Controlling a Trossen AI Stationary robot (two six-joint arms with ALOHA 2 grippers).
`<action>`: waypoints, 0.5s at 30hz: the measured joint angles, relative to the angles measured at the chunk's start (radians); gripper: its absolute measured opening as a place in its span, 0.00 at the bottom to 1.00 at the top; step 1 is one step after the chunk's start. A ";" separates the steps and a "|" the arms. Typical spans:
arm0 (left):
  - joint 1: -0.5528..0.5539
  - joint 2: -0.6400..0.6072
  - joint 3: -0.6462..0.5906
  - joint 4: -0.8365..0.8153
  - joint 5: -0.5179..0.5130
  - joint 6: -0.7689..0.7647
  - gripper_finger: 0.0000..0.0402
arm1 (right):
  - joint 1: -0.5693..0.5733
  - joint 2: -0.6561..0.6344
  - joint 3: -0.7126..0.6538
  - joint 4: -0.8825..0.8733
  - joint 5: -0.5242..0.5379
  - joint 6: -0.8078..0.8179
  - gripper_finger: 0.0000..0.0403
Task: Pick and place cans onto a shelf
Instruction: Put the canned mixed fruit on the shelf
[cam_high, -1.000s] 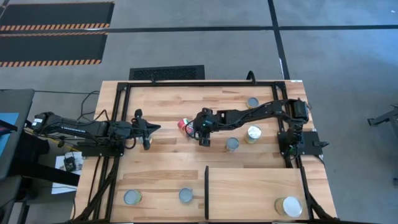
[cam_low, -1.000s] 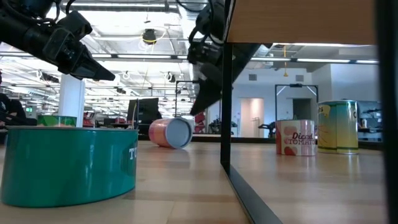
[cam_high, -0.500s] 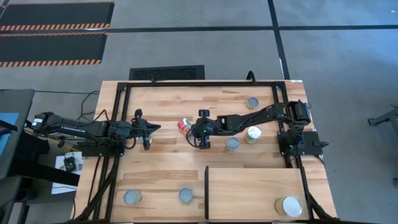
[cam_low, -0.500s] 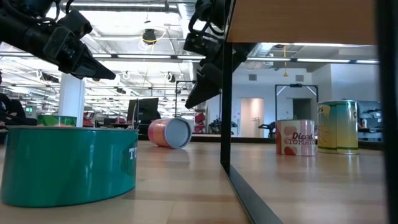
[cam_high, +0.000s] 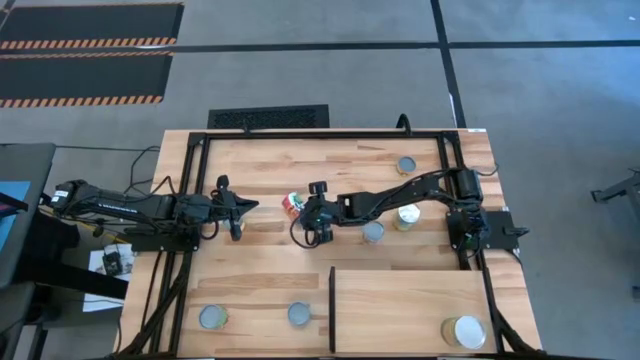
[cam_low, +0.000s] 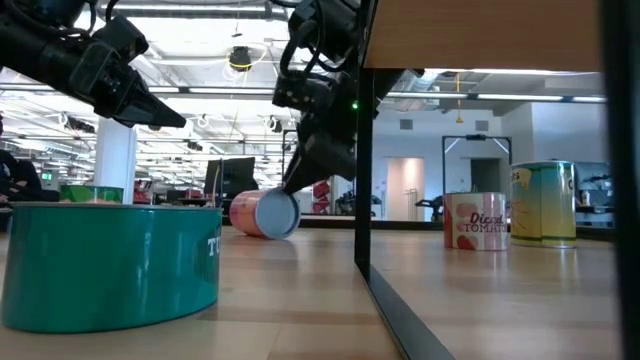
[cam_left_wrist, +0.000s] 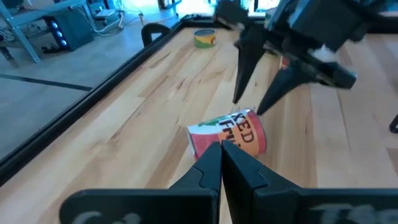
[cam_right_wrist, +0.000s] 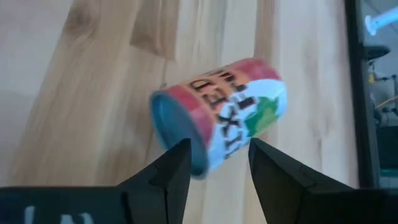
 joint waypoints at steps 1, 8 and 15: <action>0.000 0.000 0.000 -0.002 0.000 0.000 0.00 | -0.002 0.000 0.001 0.005 0.000 -0.009 0.45; 0.000 0.000 0.000 -0.001 0.000 0.000 0.00 | -0.029 0.000 0.000 0.018 -0.058 -0.022 0.35; 0.000 0.000 0.000 0.005 -0.001 0.000 0.00 | -0.047 0.000 0.000 0.039 -0.091 -0.003 0.30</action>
